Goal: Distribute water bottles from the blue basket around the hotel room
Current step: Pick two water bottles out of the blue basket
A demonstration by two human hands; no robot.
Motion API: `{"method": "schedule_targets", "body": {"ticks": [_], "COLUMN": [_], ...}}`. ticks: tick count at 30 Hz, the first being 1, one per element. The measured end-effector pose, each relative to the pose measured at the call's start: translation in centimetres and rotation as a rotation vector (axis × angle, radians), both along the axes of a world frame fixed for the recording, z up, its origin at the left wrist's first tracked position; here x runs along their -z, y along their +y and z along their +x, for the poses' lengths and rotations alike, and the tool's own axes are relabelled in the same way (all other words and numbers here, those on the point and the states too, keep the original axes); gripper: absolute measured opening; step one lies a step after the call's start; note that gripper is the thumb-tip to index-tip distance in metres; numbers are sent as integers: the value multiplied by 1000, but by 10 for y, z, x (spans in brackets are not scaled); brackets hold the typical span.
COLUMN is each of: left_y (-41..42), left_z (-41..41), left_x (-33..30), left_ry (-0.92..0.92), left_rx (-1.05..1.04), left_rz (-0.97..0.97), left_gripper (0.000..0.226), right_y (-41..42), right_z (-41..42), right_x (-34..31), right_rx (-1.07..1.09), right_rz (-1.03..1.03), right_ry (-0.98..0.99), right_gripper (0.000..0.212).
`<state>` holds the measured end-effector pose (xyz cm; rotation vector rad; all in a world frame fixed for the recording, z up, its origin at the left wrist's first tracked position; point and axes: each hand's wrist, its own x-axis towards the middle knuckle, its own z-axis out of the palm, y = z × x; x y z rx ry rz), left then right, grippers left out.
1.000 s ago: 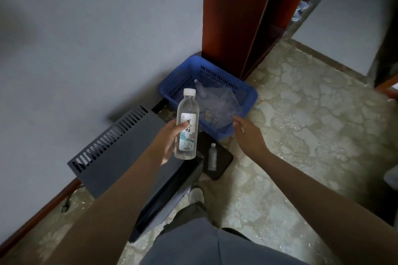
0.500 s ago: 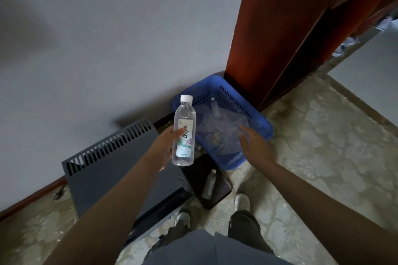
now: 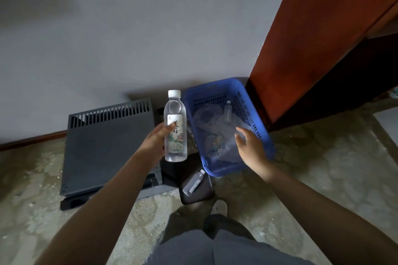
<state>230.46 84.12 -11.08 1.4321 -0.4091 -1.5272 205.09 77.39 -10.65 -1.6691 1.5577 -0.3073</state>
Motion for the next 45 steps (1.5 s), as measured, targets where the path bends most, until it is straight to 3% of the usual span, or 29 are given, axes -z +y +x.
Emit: {"method": "schedule_targets", "body": {"ticks": [4, 14, 19, 28, 36, 45], "left_y": [13, 18, 13, -20, -57, -86], "left_z": [-11, -45, -73, -141, -226, -234], "left_x": [-8, -4, -12, -5, 0, -14], "left_ry": [-15, 59, 90, 67, 46, 39], "left_rx": [-21, 29, 37, -160, -366, -396], "left_rz": [-23, -56, -59, -17, 59, 11], "left_gripper": [10, 29, 18, 40, 32, 23], "right_y": [-1, -4, -19, -90, -164, -207], "right_z": [-4, -36, -66, -109, -167, -170], "right_x": [-4, -27, -32, -2, 13, 20], "right_rx": [-34, 117, 111, -123, -246, -301], "right_rz": [-12, -130, -178, -120, -43, 8], "right_ry": [14, -4, 18, -5, -42, -46], "right_gripper": [40, 38, 37, 39, 39, 40]}}
